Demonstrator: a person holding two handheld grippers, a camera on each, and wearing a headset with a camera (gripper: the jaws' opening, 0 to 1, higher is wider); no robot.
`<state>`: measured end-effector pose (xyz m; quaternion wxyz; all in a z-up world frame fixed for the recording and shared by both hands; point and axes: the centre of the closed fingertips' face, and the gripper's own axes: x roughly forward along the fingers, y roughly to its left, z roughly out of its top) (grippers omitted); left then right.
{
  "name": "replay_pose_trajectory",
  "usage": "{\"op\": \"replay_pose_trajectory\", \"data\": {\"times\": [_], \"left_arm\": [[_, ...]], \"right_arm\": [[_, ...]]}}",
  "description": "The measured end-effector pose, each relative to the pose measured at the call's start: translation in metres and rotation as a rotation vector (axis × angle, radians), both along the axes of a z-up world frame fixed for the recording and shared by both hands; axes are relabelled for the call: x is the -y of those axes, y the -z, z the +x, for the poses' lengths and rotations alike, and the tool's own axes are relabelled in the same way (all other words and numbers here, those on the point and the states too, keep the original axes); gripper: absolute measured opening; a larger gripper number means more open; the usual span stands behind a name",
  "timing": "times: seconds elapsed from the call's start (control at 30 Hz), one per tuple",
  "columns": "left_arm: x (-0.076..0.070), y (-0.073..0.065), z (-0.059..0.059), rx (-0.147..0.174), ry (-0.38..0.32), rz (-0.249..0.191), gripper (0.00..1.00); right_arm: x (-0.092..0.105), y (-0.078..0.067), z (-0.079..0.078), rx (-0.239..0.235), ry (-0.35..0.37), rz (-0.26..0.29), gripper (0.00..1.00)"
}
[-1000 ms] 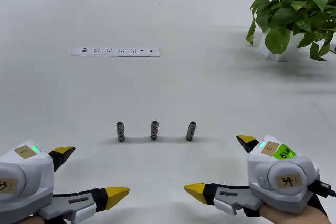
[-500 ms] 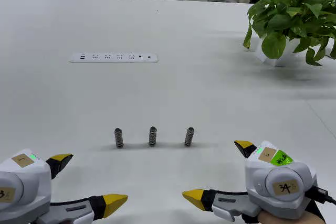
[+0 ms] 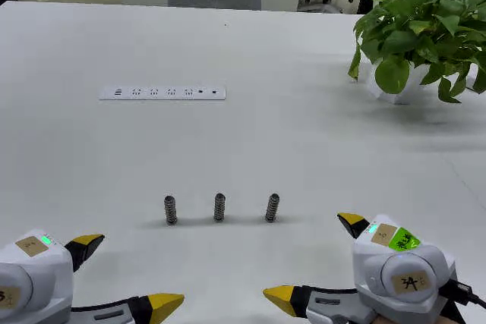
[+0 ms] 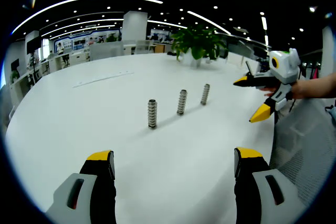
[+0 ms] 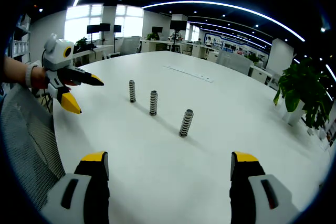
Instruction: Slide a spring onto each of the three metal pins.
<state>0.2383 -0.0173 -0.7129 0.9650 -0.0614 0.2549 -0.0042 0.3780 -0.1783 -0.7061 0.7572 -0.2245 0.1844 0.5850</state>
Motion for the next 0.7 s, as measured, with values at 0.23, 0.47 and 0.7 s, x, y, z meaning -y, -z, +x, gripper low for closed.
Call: {"op": "replay_pose_trajectory", "data": {"times": [0.23, 0.47, 0.7], "left_arm": [[0.0008, -0.0017, 0.0006, 0.003, -0.001, 0.000, 0.96], [0.0017, -0.0033, 0.0011, 0.005, -0.003, 0.002, 0.96], [-0.0003, -0.0049, 0.0015, 0.014, -0.010, 0.002, 0.96]], "right_arm": [[0.0004, -0.0001, -0.0001, 0.000, 0.000, -0.001, 0.98], [0.0003, 0.0006, -0.0001, 0.000, -0.003, -0.004, 0.98], [0.0012, 0.0003, 0.0023, 0.003, 0.007, -0.005, 0.98]]}}
